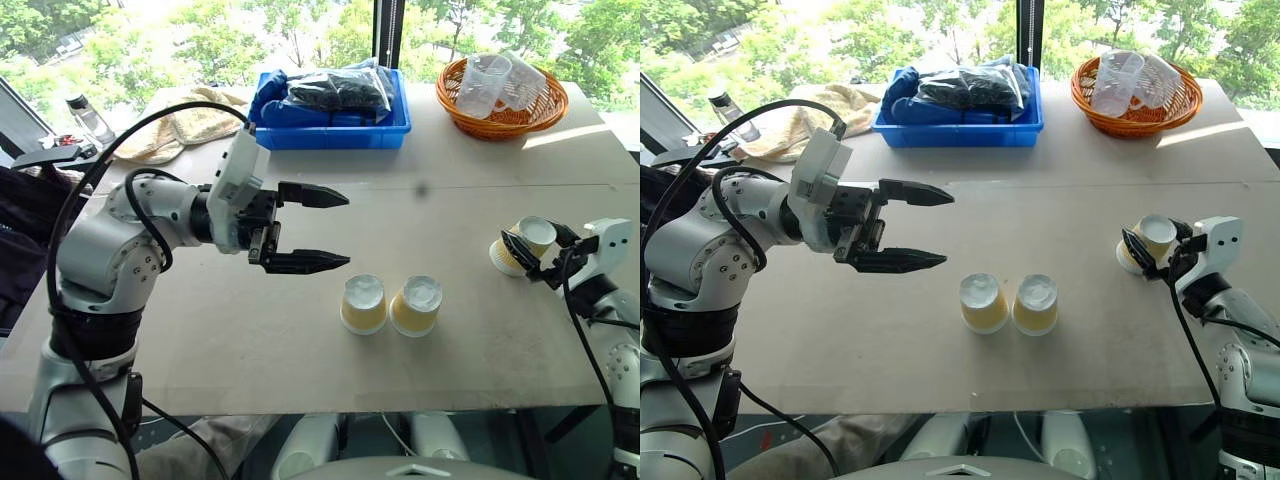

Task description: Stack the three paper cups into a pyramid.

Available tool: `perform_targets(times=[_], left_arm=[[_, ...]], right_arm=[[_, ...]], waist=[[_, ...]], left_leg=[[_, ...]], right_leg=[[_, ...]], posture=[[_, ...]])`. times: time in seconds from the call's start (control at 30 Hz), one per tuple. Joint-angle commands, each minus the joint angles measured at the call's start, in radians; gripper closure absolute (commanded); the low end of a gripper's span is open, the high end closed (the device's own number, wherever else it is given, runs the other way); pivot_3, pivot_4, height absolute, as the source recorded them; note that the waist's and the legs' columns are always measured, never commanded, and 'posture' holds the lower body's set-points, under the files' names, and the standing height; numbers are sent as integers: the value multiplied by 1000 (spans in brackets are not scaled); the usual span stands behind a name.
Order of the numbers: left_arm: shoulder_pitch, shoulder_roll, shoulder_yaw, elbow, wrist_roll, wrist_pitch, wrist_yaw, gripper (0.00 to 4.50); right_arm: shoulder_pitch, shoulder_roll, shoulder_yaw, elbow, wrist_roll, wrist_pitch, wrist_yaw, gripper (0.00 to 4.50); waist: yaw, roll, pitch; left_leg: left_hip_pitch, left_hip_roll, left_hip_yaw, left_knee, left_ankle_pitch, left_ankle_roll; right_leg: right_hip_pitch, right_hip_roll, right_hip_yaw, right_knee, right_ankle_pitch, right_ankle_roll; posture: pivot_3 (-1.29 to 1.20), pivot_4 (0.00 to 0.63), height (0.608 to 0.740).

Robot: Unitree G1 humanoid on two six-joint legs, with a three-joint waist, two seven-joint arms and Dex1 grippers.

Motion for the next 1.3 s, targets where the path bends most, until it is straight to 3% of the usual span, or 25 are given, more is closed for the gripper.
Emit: perform_targets(times=[0.03,0.07,0.13,0.27,0.47,0.77,0.97,1.3], left_arm=[[2,11,31,-25,-19,-3,0,0],[4,12,32,-26,-17,-5,1,0],[5,10,33,-24,-12,-8,6,0],[1,5,34,-13,-6,-12,17,0],[26,25,44,-4,3,-19,11,0],[130,121,97,-10,2,-32,-45,0],[216,197,133,-67,-46,0,-111,0],[231,205,160,-123,-102,36,-86,0]], right_arm=[[-9,-3,-24,-5,13,-5,3,38],[-7,-4,-22,-4,10,-8,6,38],[-2,-4,-19,-5,10,-12,13,551],[7,-5,-13,-11,9,-21,32,2243],[3,-43,16,-129,57,-38,155,2286],[-180,-118,187,-457,432,290,180,2286],[-212,-173,316,-465,427,371,250,2286],[-237,-201,353,-445,370,368,293,2286]], waist=[[0,0,0],[0,0,0],[0,0,0],[-1,0,0],[-2,1,0],[-18,1,1],[-10,0,1],[1,0,1]], left_leg=[[0,0,0,0,0,0],[0,0,0,0,0,0],[0,0,0,0,0,0],[0,0,0,0,0,0],[0,0,0,0,0,0],[0,0,-1,0,0,0],[-2,0,-2,-1,0,1],[-2,0,-2,0,0,1]], right_leg=[[0,0,0,0,0,0],[0,0,0,0,0,0],[0,0,0,0,0,0],[0,0,0,0,0,0],[0,0,0,0,0,0],[0,0,0,-1,0,0],[-1,-1,-2,-3,0,0],[-1,-1,-2,-2,0,0]], posture=[[0,150,740],[0,150,740],[0,150,740],[0,150,740],[0,150,740],[0,150,740],[0,150,740],[0,150,740]])
